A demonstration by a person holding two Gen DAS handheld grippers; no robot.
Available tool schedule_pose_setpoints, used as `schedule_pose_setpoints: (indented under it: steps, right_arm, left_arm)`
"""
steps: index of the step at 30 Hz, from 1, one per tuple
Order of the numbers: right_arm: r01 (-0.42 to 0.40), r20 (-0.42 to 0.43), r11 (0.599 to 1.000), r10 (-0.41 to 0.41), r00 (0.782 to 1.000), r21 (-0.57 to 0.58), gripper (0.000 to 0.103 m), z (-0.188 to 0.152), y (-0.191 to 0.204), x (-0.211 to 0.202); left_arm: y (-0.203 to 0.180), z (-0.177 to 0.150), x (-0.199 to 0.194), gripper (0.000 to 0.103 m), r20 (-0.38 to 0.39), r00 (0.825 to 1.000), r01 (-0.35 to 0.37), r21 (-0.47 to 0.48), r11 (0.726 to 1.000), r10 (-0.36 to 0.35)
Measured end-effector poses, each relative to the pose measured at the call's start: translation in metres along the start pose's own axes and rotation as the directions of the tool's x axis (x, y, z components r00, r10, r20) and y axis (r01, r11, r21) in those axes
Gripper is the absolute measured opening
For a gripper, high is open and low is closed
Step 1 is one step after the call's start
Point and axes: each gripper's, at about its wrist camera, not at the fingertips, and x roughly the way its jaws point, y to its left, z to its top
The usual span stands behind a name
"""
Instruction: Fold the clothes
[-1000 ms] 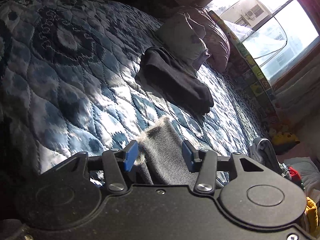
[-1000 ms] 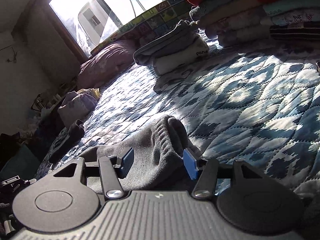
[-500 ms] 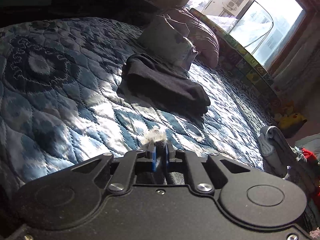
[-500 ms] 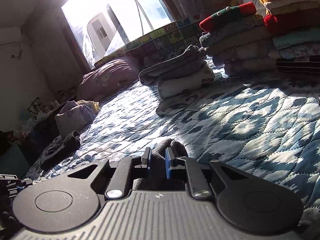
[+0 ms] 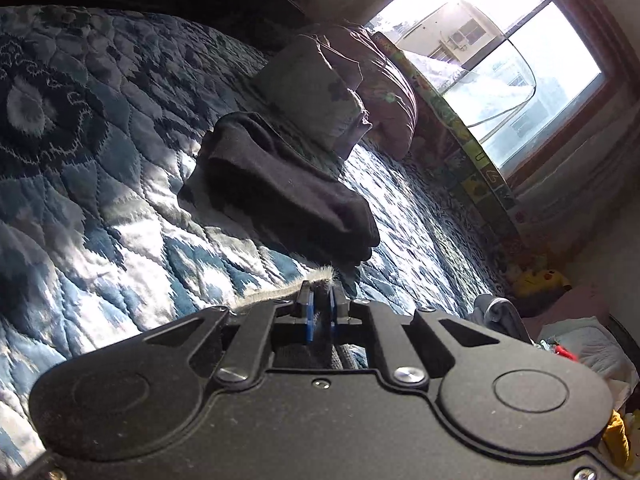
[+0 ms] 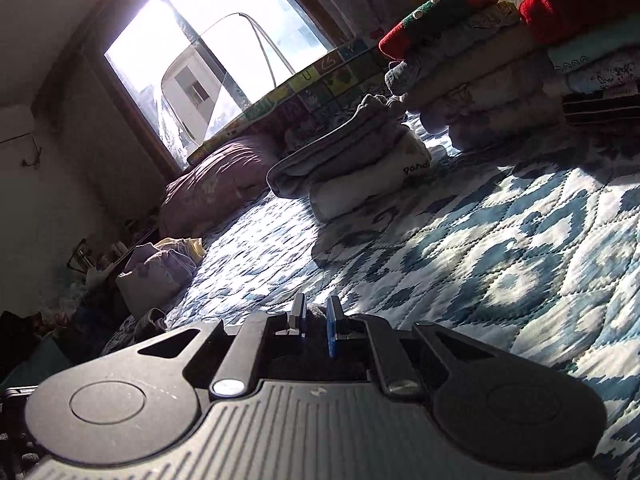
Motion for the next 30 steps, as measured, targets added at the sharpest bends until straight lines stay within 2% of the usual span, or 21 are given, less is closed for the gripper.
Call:
schedule_pose_setpoints:
  steps: [3, 5, 6, 7, 9, 13, 18, 20, 22, 23, 25, 26, 27, 28, 30]
  right_arm:
    - [0.010, -0.002, 1.000, -0.010, 1.000, -0.010, 0.007, 0.004, -0.003, 0.010]
    - [0.017, -0.018, 1.000, -0.017, 1.000, -0.012, 0.002, 0.004, -0.006, 0.018]
    - [0.027, -0.028, 1.000, -0.027, 0.999, -0.013, 0.002, 0.003, -0.007, 0.022]
    - [0.036, -0.037, 0.999, -0.036, 0.999, -0.012, 0.002, 0.002, -0.009, 0.025]
    - [0.045, -0.049, 0.999, -0.045, 0.998, 0.001, 0.002, 0.000, -0.012, 0.027]
    - [0.042, -0.048, 0.999, -0.043, 0.998, -0.024, 0.002, 0.000, -0.007, 0.018]
    - [0.023, -0.062, 0.998, -0.027, 0.998, -0.057, 0.013, -0.003, -0.004, -0.012]
    - [0.013, -0.085, 0.996, -0.021, 0.996, -0.085, 0.033, -0.005, -0.004, -0.023]
    - [0.018, -0.102, 0.986, -0.035, 0.994, -0.164, 0.043, -0.011, 0.003, -0.030]
    - [0.021, -0.111, 0.979, -0.045, 0.993, -0.205, 0.045, -0.015, 0.007, -0.033]
    - [0.017, -0.134, 0.966, -0.053, 0.990, -0.258, 0.046, -0.022, 0.012, -0.036]
    - [0.011, -0.144, 0.963, -0.052, 0.988, -0.269, 0.046, -0.026, 0.014, -0.038]
    - [0.013, -0.145, 0.956, -0.058, 0.988, -0.292, 0.046, -0.028, 0.016, -0.038]
    - [0.015, -0.146, 0.949, -0.063, 0.987, -0.314, 0.046, -0.031, 0.018, -0.039]
    - [0.018, -0.141, 0.937, -0.071, 0.987, -0.348, 0.047, -0.034, 0.022, -0.039]
  left_arm:
    - [0.006, 0.003, 0.004, 0.005, -0.043, 0.999, -0.008, 0.000, 1.000, 0.008]
    - [0.005, 0.004, -0.002, 0.007, -0.049, 0.998, -0.029, 0.046, 0.999, 0.031]
    - [0.004, 0.005, -0.007, 0.019, -0.045, 0.998, -0.037, 0.078, 0.996, 0.040]
    - [0.002, 0.006, -0.014, 0.037, -0.035, 0.999, -0.033, 0.117, 0.993, 0.038]
    - [-0.002, 0.007, -0.027, 0.049, -0.015, 0.999, -0.028, 0.189, 0.982, 0.032]
    - [0.002, 0.007, -0.043, 0.049, -0.033, 0.999, -0.030, 0.216, 0.976, 0.038]
    - [0.009, -0.001, -0.048, 0.049, -0.086, 0.994, -0.051, 0.248, 0.967, 0.075]
    - [0.013, -0.005, -0.048, 0.049, -0.104, 0.990, -0.067, 0.261, 0.963, 0.097]
    - [0.016, -0.010, -0.044, 0.049, -0.125, 0.984, -0.085, 0.283, 0.955, 0.125]
    - [0.017, -0.012, -0.041, 0.049, -0.139, 0.980, -0.098, 0.292, 0.951, 0.143]
    - [0.022, -0.018, -0.033, 0.043, -0.162, 0.973, -0.110, 0.297, 0.949, 0.164]
    - [0.023, -0.020, -0.031, 0.033, -0.164, 0.970, -0.124, 0.298, 0.946, 0.179]
    - [0.024, -0.021, -0.029, 0.016, -0.163, 0.967, -0.140, 0.299, 0.944, 0.195]
    - [0.021, -0.021, -0.032, 0.010, -0.148, 0.972, -0.133, 0.301, 0.944, 0.184]
    - [0.014, -0.020, -0.038, 0.008, -0.112, 0.983, -0.108, 0.306, 0.946, 0.149]
